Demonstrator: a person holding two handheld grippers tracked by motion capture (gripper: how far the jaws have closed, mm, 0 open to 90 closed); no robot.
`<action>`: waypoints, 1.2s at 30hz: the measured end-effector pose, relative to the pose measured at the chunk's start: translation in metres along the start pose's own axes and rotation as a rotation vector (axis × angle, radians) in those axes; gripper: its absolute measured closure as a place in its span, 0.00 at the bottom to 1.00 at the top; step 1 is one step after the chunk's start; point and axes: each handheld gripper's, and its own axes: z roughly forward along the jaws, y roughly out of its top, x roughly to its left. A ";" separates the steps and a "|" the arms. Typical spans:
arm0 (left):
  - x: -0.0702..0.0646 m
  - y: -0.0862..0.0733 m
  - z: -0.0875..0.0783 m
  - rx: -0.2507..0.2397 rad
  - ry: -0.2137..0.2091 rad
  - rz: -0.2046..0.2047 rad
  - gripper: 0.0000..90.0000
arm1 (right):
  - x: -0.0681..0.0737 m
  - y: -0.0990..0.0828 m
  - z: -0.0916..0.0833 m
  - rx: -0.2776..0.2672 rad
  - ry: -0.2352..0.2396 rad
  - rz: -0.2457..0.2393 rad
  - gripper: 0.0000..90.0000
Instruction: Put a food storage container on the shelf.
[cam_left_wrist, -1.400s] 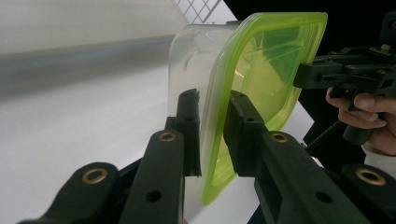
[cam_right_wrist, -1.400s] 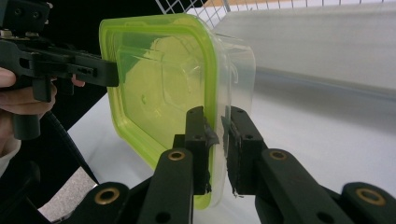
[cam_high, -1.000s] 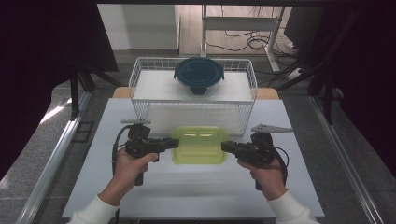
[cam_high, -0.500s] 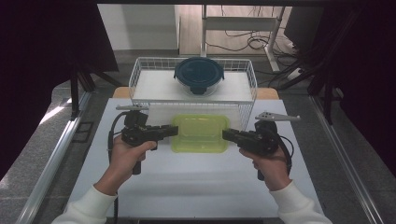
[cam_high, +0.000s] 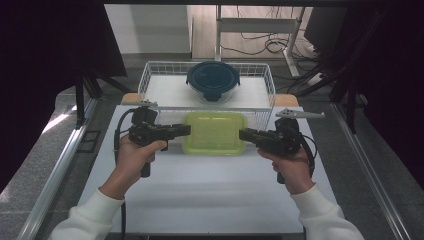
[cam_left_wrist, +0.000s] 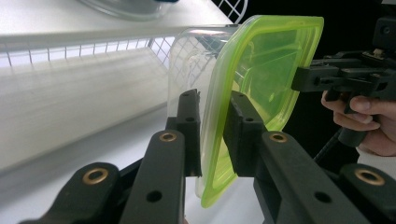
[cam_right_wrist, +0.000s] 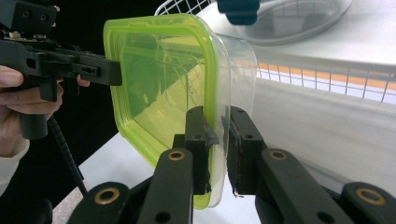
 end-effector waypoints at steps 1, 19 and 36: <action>0.000 0.002 0.000 -0.002 0.003 0.006 0.86 | 0.000 0.002 0.000 0.000 0.000 -0.001 0.88; 0.002 0.047 -0.007 -0.027 0.019 0.025 0.86 | -0.007 0.048 0.005 -0.011 0.013 -0.005 0.88; 0.008 0.100 -0.010 -0.043 0.037 0.043 0.87 | -0.015 0.100 0.011 -0.021 0.013 -0.005 0.88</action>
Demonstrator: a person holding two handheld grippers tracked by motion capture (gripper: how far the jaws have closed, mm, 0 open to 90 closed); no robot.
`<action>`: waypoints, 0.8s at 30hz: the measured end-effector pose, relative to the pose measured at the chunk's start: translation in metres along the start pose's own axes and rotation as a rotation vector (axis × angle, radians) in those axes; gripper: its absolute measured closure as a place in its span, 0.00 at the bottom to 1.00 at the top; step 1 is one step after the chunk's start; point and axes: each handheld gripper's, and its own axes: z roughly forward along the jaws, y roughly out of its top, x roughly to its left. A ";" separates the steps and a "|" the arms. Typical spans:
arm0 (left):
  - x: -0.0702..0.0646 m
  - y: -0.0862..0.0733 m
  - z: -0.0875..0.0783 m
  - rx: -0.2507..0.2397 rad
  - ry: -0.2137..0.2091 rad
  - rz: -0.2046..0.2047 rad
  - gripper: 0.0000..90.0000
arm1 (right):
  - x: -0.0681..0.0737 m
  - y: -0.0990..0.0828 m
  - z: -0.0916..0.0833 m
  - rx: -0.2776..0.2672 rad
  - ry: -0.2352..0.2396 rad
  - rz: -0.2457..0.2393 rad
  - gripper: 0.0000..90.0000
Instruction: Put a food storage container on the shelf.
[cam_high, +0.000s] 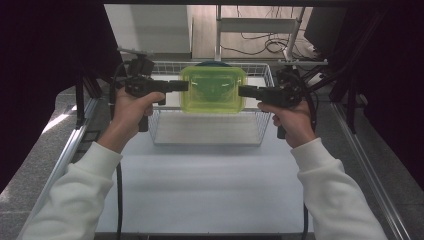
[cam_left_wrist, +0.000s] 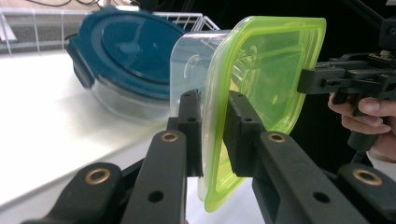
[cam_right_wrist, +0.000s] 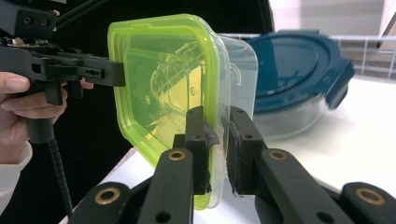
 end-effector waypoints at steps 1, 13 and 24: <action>0.000 0.004 0.000 0.001 -0.001 -0.002 0.87 | -0.001 0.003 0.000 -0.002 0.002 0.002 0.88; 0.016 0.038 0.006 0.013 -0.022 -0.035 0.87 | -0.011 0.040 0.008 0.014 0.001 0.021 0.88; 0.037 0.055 0.023 0.039 -0.016 -0.088 0.88 | -0.031 0.059 0.025 0.053 -0.004 0.076 0.88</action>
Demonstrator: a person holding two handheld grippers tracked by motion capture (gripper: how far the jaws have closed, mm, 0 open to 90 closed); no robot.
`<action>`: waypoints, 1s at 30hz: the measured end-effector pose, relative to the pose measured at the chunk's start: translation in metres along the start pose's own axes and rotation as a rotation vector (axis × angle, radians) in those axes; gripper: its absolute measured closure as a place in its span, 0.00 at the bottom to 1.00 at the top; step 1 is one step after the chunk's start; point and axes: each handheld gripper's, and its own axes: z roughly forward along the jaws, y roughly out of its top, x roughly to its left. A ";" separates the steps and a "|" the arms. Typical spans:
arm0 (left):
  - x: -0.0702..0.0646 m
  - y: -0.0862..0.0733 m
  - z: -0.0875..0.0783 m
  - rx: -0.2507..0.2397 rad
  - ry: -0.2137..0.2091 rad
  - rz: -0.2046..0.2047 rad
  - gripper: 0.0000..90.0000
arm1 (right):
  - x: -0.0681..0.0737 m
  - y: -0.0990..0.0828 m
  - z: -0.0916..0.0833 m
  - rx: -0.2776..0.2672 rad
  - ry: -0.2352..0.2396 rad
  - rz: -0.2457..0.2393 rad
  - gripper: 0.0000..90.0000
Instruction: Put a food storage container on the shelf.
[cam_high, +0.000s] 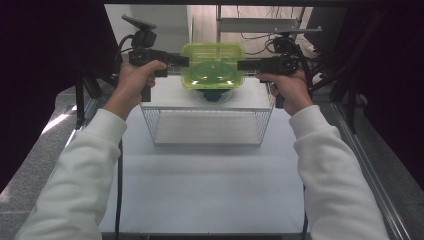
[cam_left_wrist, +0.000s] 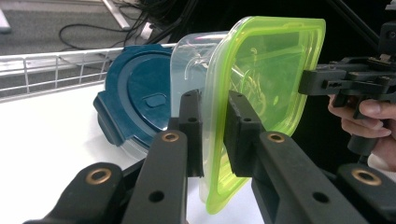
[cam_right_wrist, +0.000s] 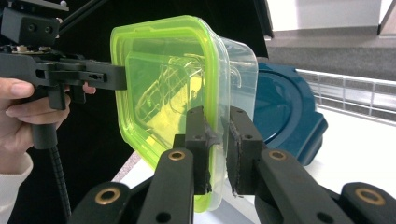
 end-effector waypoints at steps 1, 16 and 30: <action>0.002 0.001 0.003 0.004 0.002 -0.006 0.88 | -0.003 0.001 0.002 0.004 -0.001 0.009 0.88; 0.034 0.014 0.031 0.018 -0.036 -0.150 0.86 | -0.038 0.011 0.025 0.047 0.007 0.169 0.86; 0.054 0.015 0.046 0.010 -0.054 -0.235 0.79 | -0.063 0.011 0.045 0.024 0.042 0.332 0.78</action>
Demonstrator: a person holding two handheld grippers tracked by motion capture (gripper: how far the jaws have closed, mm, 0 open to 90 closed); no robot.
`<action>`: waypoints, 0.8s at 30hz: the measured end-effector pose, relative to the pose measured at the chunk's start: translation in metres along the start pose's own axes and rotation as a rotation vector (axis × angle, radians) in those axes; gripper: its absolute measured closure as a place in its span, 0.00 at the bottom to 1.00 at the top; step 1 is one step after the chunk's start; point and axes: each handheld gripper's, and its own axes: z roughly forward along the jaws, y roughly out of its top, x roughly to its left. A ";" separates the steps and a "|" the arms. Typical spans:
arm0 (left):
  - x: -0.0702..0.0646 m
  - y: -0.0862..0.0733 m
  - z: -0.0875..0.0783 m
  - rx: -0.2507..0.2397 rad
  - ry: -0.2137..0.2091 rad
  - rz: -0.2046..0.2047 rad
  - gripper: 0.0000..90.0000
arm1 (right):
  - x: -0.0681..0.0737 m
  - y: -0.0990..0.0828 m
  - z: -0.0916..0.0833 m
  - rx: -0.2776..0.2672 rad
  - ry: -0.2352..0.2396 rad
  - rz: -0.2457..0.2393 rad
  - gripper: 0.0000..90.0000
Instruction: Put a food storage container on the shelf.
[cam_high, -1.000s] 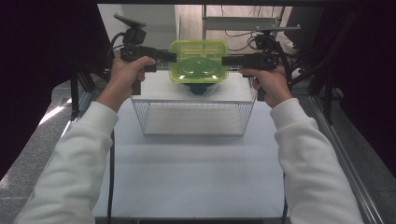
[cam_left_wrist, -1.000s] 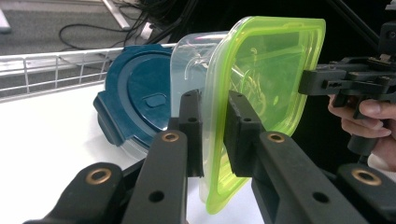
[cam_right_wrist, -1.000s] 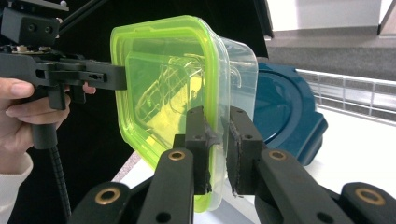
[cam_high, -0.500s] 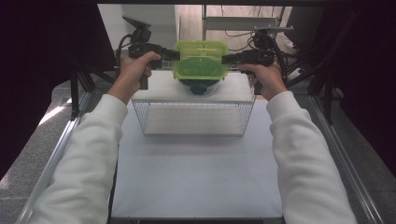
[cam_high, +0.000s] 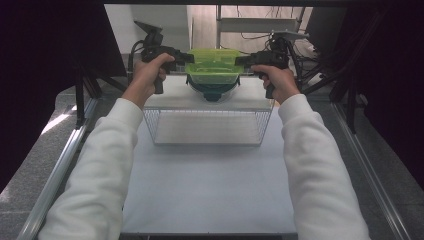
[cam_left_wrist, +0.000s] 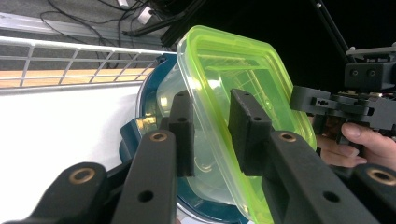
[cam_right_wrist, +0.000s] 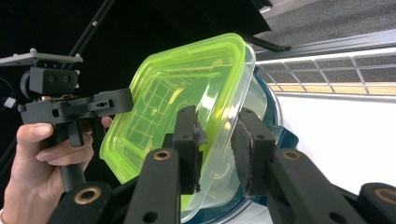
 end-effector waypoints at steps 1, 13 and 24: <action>0.001 0.000 0.000 -0.001 0.006 0.000 0.78 | 0.000 0.000 0.001 -0.003 0.000 -0.001 0.77; -0.005 -0.008 -0.018 -0.134 0.042 0.114 0.29 | 0.002 -0.007 -0.019 -0.143 0.046 -0.081 0.32; -0.018 -0.057 -0.057 -0.158 0.088 0.287 0.25 | 0.004 -0.045 -0.064 -0.145 -0.002 -0.382 0.32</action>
